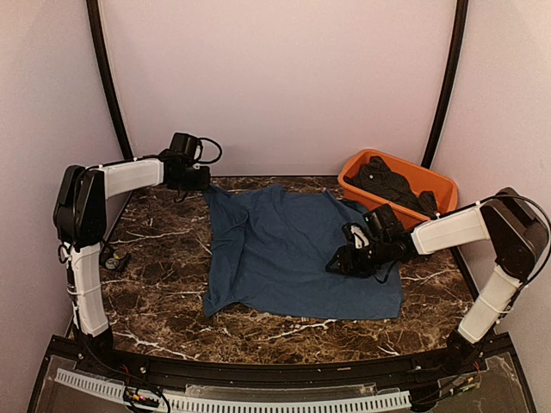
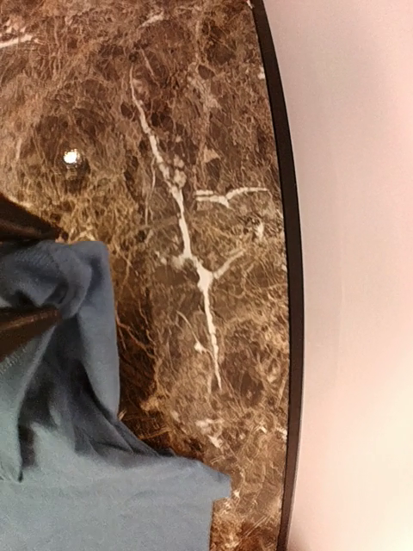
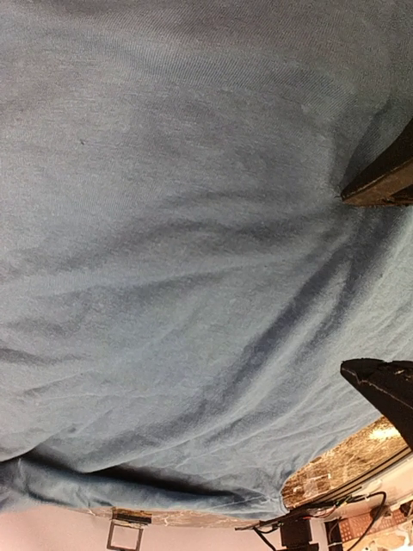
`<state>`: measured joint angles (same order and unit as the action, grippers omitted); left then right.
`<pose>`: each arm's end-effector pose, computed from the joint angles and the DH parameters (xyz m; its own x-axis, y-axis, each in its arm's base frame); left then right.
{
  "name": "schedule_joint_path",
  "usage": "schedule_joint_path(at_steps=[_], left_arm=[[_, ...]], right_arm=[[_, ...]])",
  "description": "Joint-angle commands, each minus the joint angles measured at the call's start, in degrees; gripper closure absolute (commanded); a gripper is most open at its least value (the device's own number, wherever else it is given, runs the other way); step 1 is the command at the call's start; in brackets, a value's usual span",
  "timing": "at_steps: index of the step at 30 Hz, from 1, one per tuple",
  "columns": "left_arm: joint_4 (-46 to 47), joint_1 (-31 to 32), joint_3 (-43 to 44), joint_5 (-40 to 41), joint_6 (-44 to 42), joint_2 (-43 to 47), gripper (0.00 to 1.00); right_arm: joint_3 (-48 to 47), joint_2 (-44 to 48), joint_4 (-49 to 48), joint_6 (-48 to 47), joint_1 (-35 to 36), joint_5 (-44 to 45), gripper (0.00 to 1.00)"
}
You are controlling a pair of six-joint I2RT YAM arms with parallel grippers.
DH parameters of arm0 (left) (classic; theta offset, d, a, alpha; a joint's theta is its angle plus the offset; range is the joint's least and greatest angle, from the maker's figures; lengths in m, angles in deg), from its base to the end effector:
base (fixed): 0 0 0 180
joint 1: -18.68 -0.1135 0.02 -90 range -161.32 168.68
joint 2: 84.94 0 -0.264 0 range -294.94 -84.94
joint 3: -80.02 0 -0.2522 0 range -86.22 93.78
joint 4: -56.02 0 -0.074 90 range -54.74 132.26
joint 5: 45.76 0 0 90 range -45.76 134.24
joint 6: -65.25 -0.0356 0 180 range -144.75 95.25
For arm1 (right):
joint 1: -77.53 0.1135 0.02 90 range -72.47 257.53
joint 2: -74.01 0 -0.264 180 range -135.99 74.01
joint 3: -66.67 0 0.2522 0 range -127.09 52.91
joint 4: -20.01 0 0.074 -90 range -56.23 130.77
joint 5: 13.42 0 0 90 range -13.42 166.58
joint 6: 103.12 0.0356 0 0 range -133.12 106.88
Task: Pin the brooch onto the clothing
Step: Smooth out the flattened clothing at the center of the board.
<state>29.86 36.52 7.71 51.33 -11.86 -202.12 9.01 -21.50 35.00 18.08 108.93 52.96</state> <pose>0.4565 -0.1423 0.2430 -0.5873 -0.0435 -0.8082 0.0795 0.9906 -0.1111 0.2562 0.1731 0.1366 -0.9362 -0.0154 -0.3513 -0.2326 0.7762 0.5860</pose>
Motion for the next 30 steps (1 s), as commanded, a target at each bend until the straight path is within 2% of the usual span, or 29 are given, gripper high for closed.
schedule_joint_path(at_steps=[1, 2, 3, 4, 6, 8, 9, 11, 13, 19, 27, 30], left_arm=[[-6.24, -0.61, 3.92, 5.68, -0.01, -0.34, 0.54], [-8.63, -0.62, 4.67, 6.49, 0.97, -0.11, 0.44], [-9.84, -0.62, 4.77, 6.96, 1.78, 0.72, 0.27], [-11.13, -0.58, 4.2, 6.79, 2.98, 1.47, 0.17], [-10.56, -0.49, 0.24, 4.26, 5.28, 4.89, 0.12], [-5.59, -0.07, -6.95, -1.73, 6.15, 9.71, 0.12], [-3.27, 0.14, -12.29, -8.34, 5.52, 12.97, 0.13], [2.35, 0.93, -18.15, -16.6, 3.42, 16.57, 0.15], [2.95, 1.83, -20.2, -21.54, 0.2, 17.75, 0.16], [-5.8, 5.64, -14.54, -25.55, -8.32, 11.31, 0.23], [-10.43, 7.29, -6.88, -25.88, -11.14, 1.7, 0.32], [-13.07, 8.38, -4.25, -23.29, -12.48, -1.12, 0.33]], right_arm=[[2.5, -0.6, 6.09, 1.34, 0.42, 1.23, 0.42], [2.5, -0.49, 5.87, 1.32, 0.42, 1.2, 0.42], [2.53, -0.41, 5.68, 1.43, 0.42, 1.08, 0.42], [2.5, -0.46, 5.44, 1.55, 0.42, 0.76, 0.42], [2.21, -0.63, 5.21, 1.58, 0.42, 0.32, 0.42], [1.84, -0.72, 5.23, 1.47, 0.42, -0.02, 0.42], [1.62, -0.8, 5.33, 1.35, 0.41, -0.1, 0.42], [0.99, -0.86, 5.7, 0.96, 0.42, -0.24, 0.42], [0.61, -1.03, 5.96, 0.69, 0.42, -0.52, 0.42], [-0.26, -1.6, 5.81, 0.17, 0.42, -1.48, 0.42], [0.39, -0.62, 5.39, 0.52, 0.42, -2.42, 0.42], [0.31, -0.41, 5.67, 0.23, 0.38, -2.4, 0.42]])
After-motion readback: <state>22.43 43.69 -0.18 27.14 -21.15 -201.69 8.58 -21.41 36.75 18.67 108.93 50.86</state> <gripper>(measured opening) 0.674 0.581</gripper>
